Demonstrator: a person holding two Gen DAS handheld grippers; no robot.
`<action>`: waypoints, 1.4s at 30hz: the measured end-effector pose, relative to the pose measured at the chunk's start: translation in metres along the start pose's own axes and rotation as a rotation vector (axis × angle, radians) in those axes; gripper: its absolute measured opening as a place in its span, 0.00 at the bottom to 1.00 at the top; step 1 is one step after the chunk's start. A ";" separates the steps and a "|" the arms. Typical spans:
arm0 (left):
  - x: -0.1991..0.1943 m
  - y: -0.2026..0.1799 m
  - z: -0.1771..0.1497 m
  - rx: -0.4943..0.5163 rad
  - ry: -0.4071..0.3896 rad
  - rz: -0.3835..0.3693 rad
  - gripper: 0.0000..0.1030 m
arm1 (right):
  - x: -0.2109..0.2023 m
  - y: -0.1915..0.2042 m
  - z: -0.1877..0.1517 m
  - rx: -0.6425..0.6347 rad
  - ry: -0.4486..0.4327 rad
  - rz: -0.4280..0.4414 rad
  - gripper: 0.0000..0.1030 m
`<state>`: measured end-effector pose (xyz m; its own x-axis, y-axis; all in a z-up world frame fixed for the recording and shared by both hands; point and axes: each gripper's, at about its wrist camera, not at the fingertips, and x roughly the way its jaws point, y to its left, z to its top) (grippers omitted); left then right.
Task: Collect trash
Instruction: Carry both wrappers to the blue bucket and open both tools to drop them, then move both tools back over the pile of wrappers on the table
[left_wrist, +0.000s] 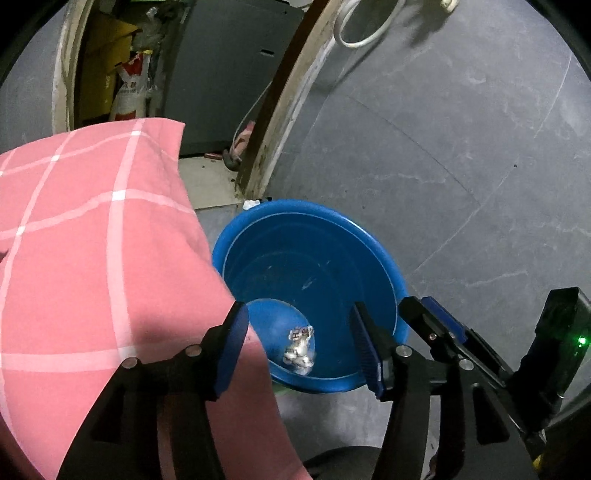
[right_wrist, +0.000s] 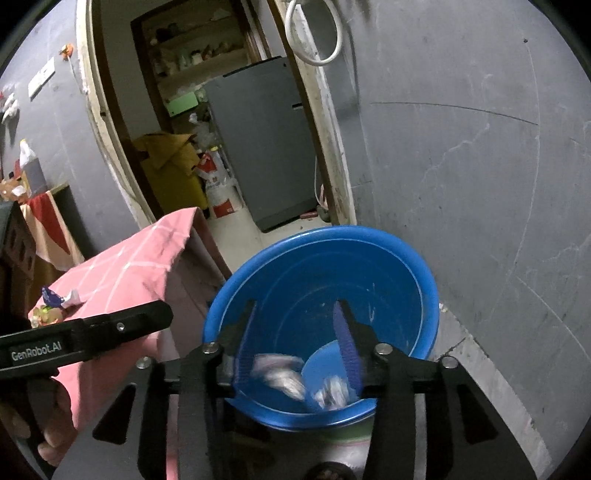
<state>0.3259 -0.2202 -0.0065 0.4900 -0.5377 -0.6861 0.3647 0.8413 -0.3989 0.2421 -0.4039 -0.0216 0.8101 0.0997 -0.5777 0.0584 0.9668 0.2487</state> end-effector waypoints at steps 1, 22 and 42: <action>-0.005 0.001 0.000 -0.002 -0.012 0.000 0.50 | -0.002 0.000 0.002 0.002 -0.007 0.002 0.42; -0.195 0.021 -0.048 0.068 -0.555 0.152 0.95 | -0.114 0.103 0.012 -0.211 -0.450 0.120 1.00; -0.295 0.080 -0.133 0.106 -0.801 0.459 0.98 | -0.134 0.211 -0.026 -0.332 -0.562 0.336 1.00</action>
<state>0.1052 0.0131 0.0833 0.9904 -0.0636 -0.1228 0.0504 0.9929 -0.1074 0.1311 -0.2071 0.0879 0.9354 0.3537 -0.0033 -0.3532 0.9346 0.0417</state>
